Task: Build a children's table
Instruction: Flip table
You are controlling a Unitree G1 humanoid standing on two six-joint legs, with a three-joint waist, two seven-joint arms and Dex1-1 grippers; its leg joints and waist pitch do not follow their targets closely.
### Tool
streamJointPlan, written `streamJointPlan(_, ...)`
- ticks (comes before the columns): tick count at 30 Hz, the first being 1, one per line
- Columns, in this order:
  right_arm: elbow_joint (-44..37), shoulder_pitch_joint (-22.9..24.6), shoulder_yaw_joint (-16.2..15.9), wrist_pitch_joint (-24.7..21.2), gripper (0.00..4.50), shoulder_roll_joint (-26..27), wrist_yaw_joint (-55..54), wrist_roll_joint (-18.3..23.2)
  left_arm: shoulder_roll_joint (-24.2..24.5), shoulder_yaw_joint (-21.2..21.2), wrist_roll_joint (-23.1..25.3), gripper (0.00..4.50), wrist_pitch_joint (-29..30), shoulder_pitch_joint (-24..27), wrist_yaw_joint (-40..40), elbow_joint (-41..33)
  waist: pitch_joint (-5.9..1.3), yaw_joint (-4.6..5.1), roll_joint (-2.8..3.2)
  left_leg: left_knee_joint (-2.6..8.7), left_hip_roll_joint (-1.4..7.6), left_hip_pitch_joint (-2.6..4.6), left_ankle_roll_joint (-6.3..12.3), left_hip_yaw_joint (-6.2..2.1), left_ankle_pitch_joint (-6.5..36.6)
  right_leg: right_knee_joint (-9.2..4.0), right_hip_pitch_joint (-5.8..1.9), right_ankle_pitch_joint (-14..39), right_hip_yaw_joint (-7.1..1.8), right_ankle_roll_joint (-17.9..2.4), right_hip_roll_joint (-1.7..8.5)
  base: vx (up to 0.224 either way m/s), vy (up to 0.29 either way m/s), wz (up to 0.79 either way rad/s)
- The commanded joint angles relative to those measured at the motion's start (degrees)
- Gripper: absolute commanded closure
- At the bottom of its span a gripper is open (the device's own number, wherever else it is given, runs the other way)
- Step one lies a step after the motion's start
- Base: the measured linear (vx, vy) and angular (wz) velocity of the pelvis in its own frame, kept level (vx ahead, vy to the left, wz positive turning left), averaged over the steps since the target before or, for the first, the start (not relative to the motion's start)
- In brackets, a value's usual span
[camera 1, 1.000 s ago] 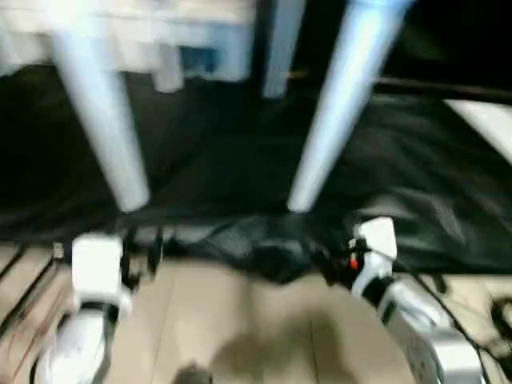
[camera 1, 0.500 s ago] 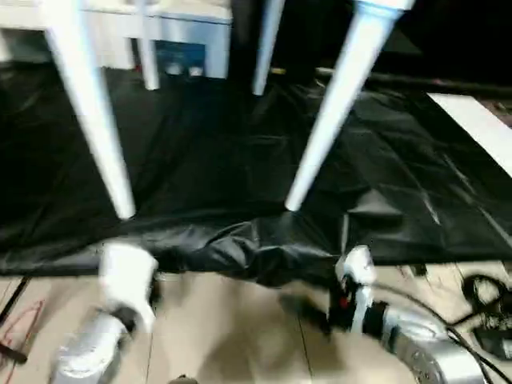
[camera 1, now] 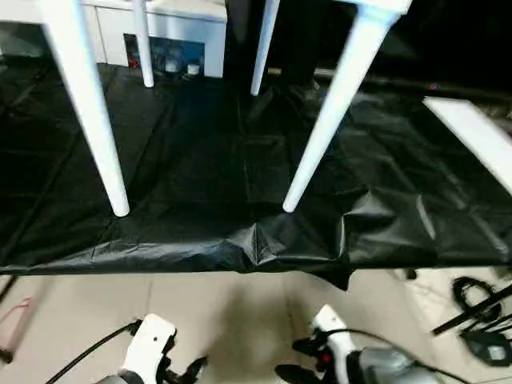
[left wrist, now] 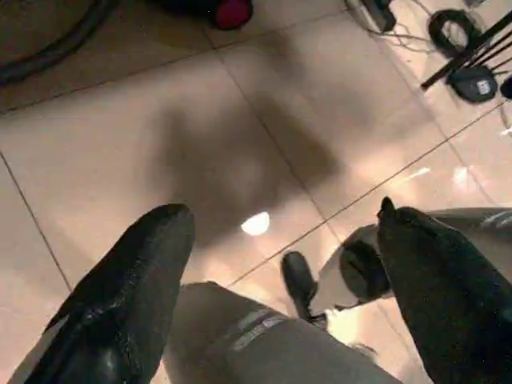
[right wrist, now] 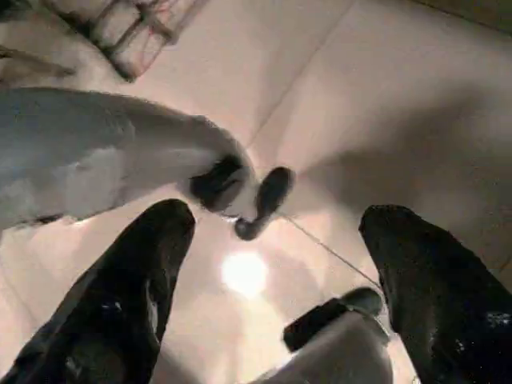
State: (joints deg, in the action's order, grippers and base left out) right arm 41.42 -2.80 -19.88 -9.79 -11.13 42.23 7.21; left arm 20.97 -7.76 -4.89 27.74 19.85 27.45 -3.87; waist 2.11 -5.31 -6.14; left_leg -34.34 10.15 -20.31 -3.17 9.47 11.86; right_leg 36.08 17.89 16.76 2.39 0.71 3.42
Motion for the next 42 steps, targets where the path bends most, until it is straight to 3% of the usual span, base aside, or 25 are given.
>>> streamJointPlan(1,9.27,-1.42,2.17,3.83,0.73,0.88,-6.56,-1.47,-1.20,-1.64,2.30,0.39,-1.69,-2.59,-1.82,5.38,-0.91,0.35,1.75,6.05,3.89,1.13,-3.73,-1.94,19.65,-5.54,1.27,11.20,-2.78,-11.32,5.69,0.000,0.000,0.00)
streamJointPlan(2,14.90,-2.77,3.14,5.64,0.73,2.11,-10.28,-2.09,-2.61,-1.58,2.85,0.39,-3.23,-4.93,-3.52,10.04,-1.04,0.22,1.88,6.10,4.07,1.13,-4.26,-1.98,19.41,-5.42,1.10,9.83,-2.87,-11.25,5.81,0.000,0.000,0.00)
streamJointPlan(3,16.81,-3.09,3.53,6.18,0.73,2.63,-11.74,-2.21,-3.48,-1.20,2.74,0.39,-4.10,-6.07,-4.36,12.54,-1.06,0.27,1.73,6.11,4.07,0.99,-4.19,-1.95,19.02,-5.39,1.01,8.86,-2.90,-11.28,5.81,0.000,0.000,0.00)
streamJointPlan(4,16.81,-3.09,3.53,6.18,0.73,2.63,-11.74,-2.21,-3.48,-1.20,2.74,0.39,-4.10,-6.07,-4.36,12.54,-1.27,0.28,2.00,6.04,4.04,1.03,-4.13,-1.88,17.99,-5.15,0.83,5.81,-2.88,-11.36,5.60,0.000,0.000,0.00)
streamJointPlan(5,21.87,-4.12,4.59,6.10,0.73,3.91,-15.99,-2.28,-6.02,-0.52,2.74,0.39,-6.86,-10.26,-6.46,20.93,-1.23,0.30,1.86,5.89,3.77,0.93,-3.55,-1.65,16.19,-4.99,0.86,3.40,-2.98,-11.68,5.55,0.000,0.000,0.00)
streamJointPlan(6,24.17,-4.58,5.09,5.31,0.73,4.63,-18.12,-2.27,-7.11,-0.17,2.48,0.39,-7.60,-12.39,-6.95,25.24,-1.53,0.19,2.73,5.76,3.76,1.16,-3.62,-1.63,16.06,-4.70,0.83,2.30,-2.98,-11.90,5.47,0.000,0.000,0.00)
streamJointPlan(7,25.58,-4.86,5.46,5.11,0.73,5.12,-19.47,-2.38,-7.56,-0.19,2.44,0.39,-7.68,-13.70,-6.61,27.96,-1.64,0.23,2.77,5.73,3.90,1.00,-3.35,-1.70,15.03,-4.59,0.51,0.59,-3.06,-12.13,5.72,0.000,0.000,0.00)
streamJointPlan(8,26.23,-4.99,5.63,5.01,0.73,5.34,-20.09,-2.43,-7.77,-0.20,2.42,0.39,-7.71,-14.31,-6.46,29.21,-1.77,0.36,2.28,5.60,3.95,0.79,-2.90,-1.58,13.03,-4.36,0.32,-2.26,-3.01,-12.49,5.68,0.000,0.000,0.00)
streamJointPlan(9,27.84,-5.16,6.07,4.70,0.73,5.96,-22.15,-2.60,-8.26,-0.23,2.85,0.39,-7.51,-16.03,-7.09,33.06,-1.87,0.29,2.22,5.53,4.07,0.65,-2.43,-1.63,11.90,-4.09,0.04,-4.18,-2.92,-12.74,5.72,0.000,0.000,0.00)
streamJointPlan(10,27.84,-5.16,6.07,4.70,0.73,5.96,-22.15,-2.60,-8.26,-0.23,2.85,0.39,-7.51,-16.03,-7.09,33.06,-2.13,0.56,2.20,5.25,3.85,0.21,-1.47,-1.58,8.38,-3.71,-0.42,-8.28,-2.81,-12.86,5.61,0.000,0.000,0.00)
streamJointPlan(11,30.39,-5.32,7.60,4.89,0.73,6.95,-25.97,-2.08,-9.69,2.12,1.70,0.39,-6.17,-18.85,-8.59,40.22,-2.33,0.48,2.83,4.85,3.69,0.37,-0.57,-1.43,6.19,-3.54,-0.28,-11.75,-2.78,-13.06,5.61,0.000,0.000,0.00)
streamJointPlan(12,31.86,-5.59,8.70,5.62,0.73,7.39,-27.85,-1.82,-10.15,3.08,1.45,0.39,-6.86,-20.04,-9.07,43.67,-2.18,0.62,2.69,4.85,3.67,0.41,-0.12,-1.30,6.09,-3.54,-0.11,-12.17,-2.82,-13.34,5.56,0.000,0.000,0.00)
streamJointPlan(13,32.15,-5.65,8.94,5.80,0.73,7.47,-28.22,-1.77,-10.23,3.23,1.41,0.39,-6.97,-20.28,-9.07,44.37,-2.19,0.62,2.79,4.87,3.72,0.42,0.24,-1.29,6.92,-3.68,-0.24,-11.24,-2.84,-13.57,5.75,0.000,0.000,0.00)
streamJointPlan(14,34.33,-6.13,11.03,7.35,0.73,8.04,-31.21,-1.33,-10.73,3.92,1.25,0.39,-7.97,-21.94,-8.61,49.55,-2.15,0.69,3.54,5.12,3.89,0.69,-0.20,-1.40,9.12,-3.93,-0.06,-8.44,-2.79,-13.74,5.76,0.000,0.000,0.00)
streamJointPlan(15,34.83,-6.25,11.59,7.76,0.73,8.16,-31.86,-1.22,-10.80,3.87,1.36,0.39,-8.27,-22.22,-8.44,50.59,-2.10,0.77,3.14,5.11,4.00,0.72,-0.16,-1.36,9.93,-4.03,0.03,-7.34,-2.87,-13.88,5.86,0.000,0.000,0.00)
streamJointPlan(16,35.23,-6.42,12.79,7.84,0.73,8.23,-32.25,-0.71,-10.90,3.51,1.73,0.39,-9.28,-22.43,-8.31,51.88,-2.06,0.65,3.47,5.21,4.08,0.77,-0.26,-1.44,10.66,-4.08,0.04,-6.18,-2.89,-14.03,5.95,0.000,0.000,0.00)
streamJointPlan(19,35.78,-6.76,14.45,8.00,0.73,8.17,-32.75,-0.19,-11.71,4.45,1.19,0.39,-11.36,-22.53,-9.52,54.39,-1.95,0.43,3.52,5.36,4.52,0.69,0.53,-1.35,11.96,-4.30,0.02,-4.21,-2.97,-14.52,6.13,0.000,0.000,0.00)
streamJointPlan(20,35.86,-6.81,14.45,8.11,0.73,8.10,-32.81,-0.34,-12.07,5.25,0.61,0.39,-11.66,-22.55,-10.20,54.93,-1.81,0.35,3.69,5.34,4.52,0.69,0.79,-1.27,11.92,-4.34,0.13,-4.20,-2.98,-14.81,6.12,0.000,0.000,0.00)
streamJointPlan(21,36.15,-6.95,14.44,8.29,0.73,7.98,-32.91,-1.05,-12.33,6.00,0.44,0.39,-11.85,-23.01,-11.68,56.67,-1.74,0.38,3.41,5.45,4.53,0.63,0.94,-1.27,12.06,-4.44,0.11,-3.80,-2.95,-14.71,6.11,0.000,0.000,0.00)
streamJointPlan(24,36.19,-6.96,14.24,7.33,0.73,8.32,-33.50,-2.15,-12.76,7.15,0.47,0.39,-13.53,-24.22,-11.72,60.26,-1.65,0.35,3.30,5.55,4.48,0.63,1.14,-1.27,12.43,-4.63,0.24,-1.92,-2.94,-14.32,6.06,0.000,0.000,0.00)
streamJointPlan(42,36.19,-6.96,14.24,7.33,0.73,8.32,-33.50,-2.15,-12.76,7.15,0.47,0.39,-13.53,-24.22,-11.72,60.26,-1.47,0.36,3.39,5.91,4.72,0.62,0.83,-1.31,13.71,-4.98,0.47,0.79,-3.18,-13.85,6.35,0.000,0.000,0.00)
